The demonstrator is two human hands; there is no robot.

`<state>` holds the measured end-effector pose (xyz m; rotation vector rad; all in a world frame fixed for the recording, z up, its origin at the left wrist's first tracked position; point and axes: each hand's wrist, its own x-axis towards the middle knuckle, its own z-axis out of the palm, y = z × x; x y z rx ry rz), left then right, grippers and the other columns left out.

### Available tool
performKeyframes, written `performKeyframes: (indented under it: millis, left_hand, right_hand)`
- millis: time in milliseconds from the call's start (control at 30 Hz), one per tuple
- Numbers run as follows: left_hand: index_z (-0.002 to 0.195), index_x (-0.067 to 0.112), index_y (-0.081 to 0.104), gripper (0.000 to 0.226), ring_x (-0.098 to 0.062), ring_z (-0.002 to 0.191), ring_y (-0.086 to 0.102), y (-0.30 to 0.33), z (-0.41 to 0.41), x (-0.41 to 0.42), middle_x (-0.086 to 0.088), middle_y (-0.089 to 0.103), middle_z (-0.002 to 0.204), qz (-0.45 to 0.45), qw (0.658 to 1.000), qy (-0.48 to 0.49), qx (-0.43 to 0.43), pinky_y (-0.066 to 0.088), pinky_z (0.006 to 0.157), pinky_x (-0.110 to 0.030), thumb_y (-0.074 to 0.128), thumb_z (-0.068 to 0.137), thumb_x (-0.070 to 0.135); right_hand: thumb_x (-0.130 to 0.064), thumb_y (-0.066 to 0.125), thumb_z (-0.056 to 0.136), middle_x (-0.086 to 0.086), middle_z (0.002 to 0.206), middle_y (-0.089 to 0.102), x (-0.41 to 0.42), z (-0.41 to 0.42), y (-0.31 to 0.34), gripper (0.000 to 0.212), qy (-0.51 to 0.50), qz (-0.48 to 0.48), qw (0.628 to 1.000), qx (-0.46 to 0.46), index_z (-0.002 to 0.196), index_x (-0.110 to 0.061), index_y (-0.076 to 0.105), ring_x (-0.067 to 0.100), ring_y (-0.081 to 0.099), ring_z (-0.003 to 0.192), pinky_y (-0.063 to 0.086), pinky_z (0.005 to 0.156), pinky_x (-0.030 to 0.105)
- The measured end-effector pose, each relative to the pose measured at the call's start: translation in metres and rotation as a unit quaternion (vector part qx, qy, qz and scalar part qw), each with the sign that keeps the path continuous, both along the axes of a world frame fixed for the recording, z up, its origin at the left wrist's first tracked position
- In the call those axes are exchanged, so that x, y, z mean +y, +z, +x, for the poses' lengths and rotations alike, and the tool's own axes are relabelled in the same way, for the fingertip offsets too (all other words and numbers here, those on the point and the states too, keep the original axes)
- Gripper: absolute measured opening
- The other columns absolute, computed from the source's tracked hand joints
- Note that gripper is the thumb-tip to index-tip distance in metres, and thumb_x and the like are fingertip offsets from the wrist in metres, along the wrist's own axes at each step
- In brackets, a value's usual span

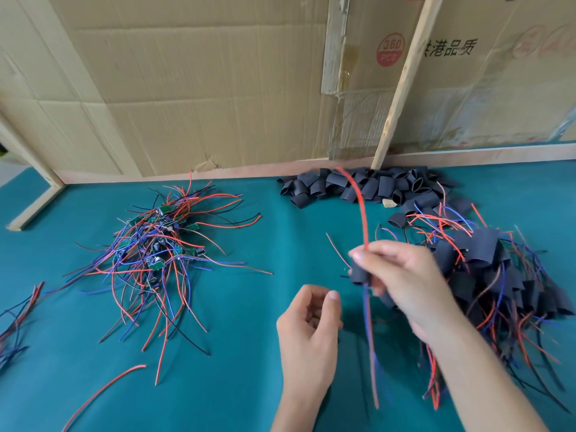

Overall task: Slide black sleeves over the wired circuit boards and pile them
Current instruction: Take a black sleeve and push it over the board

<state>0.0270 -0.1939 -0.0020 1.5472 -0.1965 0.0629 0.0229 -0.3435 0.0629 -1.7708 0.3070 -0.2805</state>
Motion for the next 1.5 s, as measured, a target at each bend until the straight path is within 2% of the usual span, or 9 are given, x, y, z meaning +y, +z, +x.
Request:
performKeyframes:
  millis: [133,333,467,600,700,833,1167,1367,1500]
  left_hand:
    - [0.078,0.025,0.064,0.013,-0.009,0.057,0.06,0.001,0.0,-0.002,-0.004,0.066,0.068,-0.011,1.0,0.008,0.025,0.046,0.053,-0.024,0.058,0.088,0.03]
    - [0.081,0.032,0.064,0.01,-0.012,0.058,0.061,0.0,0.003,-0.004,0.005,0.065,0.066,-0.022,0.999,0.014,0.036,0.049,0.058,-0.027,0.058,0.085,0.026]
    - [0.083,0.027,0.064,0.02,-0.021,0.07,0.064,0.0,0.003,-0.003,0.009,0.066,0.076,-0.017,0.996,0.077,0.03,0.057,0.067,-0.041,0.059,0.086,0.007]
    - [0.087,0.015,0.063,0.023,-0.017,0.071,0.061,0.003,0.004,0.001,0.003,0.066,0.081,-0.039,0.99,0.126,0.056,0.053,0.067,-0.032,0.06,0.086,-0.007]
    - [0.084,0.009,0.06,0.011,-0.008,0.065,0.048,0.009,0.003,0.004,-0.006,0.06,0.074,-0.107,0.979,0.14,0.106,0.043,0.062,-0.023,0.067,0.087,0.001]
    - [0.083,0.016,0.061,0.011,-0.012,0.067,0.044,0.006,0.003,0.008,-0.002,0.056,0.074,-0.144,0.967,0.169,0.125,0.039,0.064,-0.031,0.07,0.087,0.012]
    - [0.087,0.015,0.064,0.028,-0.024,0.071,0.066,-0.001,0.011,0.004,0.003,0.068,0.082,-0.123,0.964,0.213,0.1,0.048,0.065,-0.015,0.057,0.088,-0.011]
    - [0.109,0.018,0.068,0.022,-0.022,0.075,0.072,-0.001,0.012,0.005,-0.008,0.076,0.093,-0.211,0.955,0.168,0.119,0.056,0.065,-0.023,0.046,0.108,0.016]
    - [0.096,0.015,0.069,0.032,-0.029,0.076,0.073,0.003,0.011,0.006,-0.012,0.077,0.091,-0.209,0.961,0.144,0.114,0.059,0.066,-0.033,0.042,0.11,0.025]
  right_hand:
    - [-0.062,0.063,0.08,-0.024,0.078,0.075,-0.056,-0.023,0.039,0.02,-0.135,-0.274,0.952,-0.001,0.094,-0.051,0.073,0.0,0.07,0.077,0.05,0.068,0.028]
    - [-0.063,0.058,0.073,-0.008,0.076,0.07,-0.11,-0.026,0.086,0.02,-0.241,-0.365,0.899,0.001,0.092,-0.061,0.064,0.034,0.072,0.087,0.056,0.086,0.053]
    - [-0.05,0.065,0.074,-0.023,0.071,0.071,0.001,0.026,0.093,0.018,-0.046,-0.36,0.931,-0.038,0.089,-0.043,0.071,0.001,0.066,0.067,0.052,0.065,0.025]
    - [-0.035,0.073,0.083,-0.009,0.079,0.071,0.103,0.089,0.056,0.007,0.202,-0.419,0.883,0.063,0.086,-0.029,0.074,0.021,0.066,0.09,0.054,0.079,0.032]
    - [-0.033,0.071,0.09,0.005,0.118,0.068,0.154,0.127,0.026,0.023,0.236,-0.441,0.86,0.103,0.111,-0.026,0.069,0.032,0.063,0.112,0.053,0.094,0.04]
    - [-0.036,0.072,0.092,0.008,0.126,0.065,0.166,0.15,-0.01,0.03,0.224,-0.46,0.847,0.145,0.116,-0.019,0.068,0.034,0.063,0.115,0.053,0.095,0.04]
    - [-0.031,0.083,0.082,-0.014,0.056,0.064,0.098,0.124,0.005,0.016,0.174,-0.328,0.927,0.047,0.071,-0.023,0.075,0.003,0.06,0.061,0.043,0.06,0.02]
    - [-0.02,0.081,0.085,0.003,0.065,0.07,0.052,0.051,0.012,0.016,0.09,-0.152,0.984,-0.005,0.071,-0.025,0.077,0.008,0.057,0.054,0.045,0.054,0.022]
    - [-0.017,0.079,0.089,-0.012,0.074,0.076,0.046,0.001,-0.002,0.02,0.061,-0.12,0.991,-0.007,0.076,-0.033,0.081,0.001,0.065,0.065,0.05,0.064,0.019]
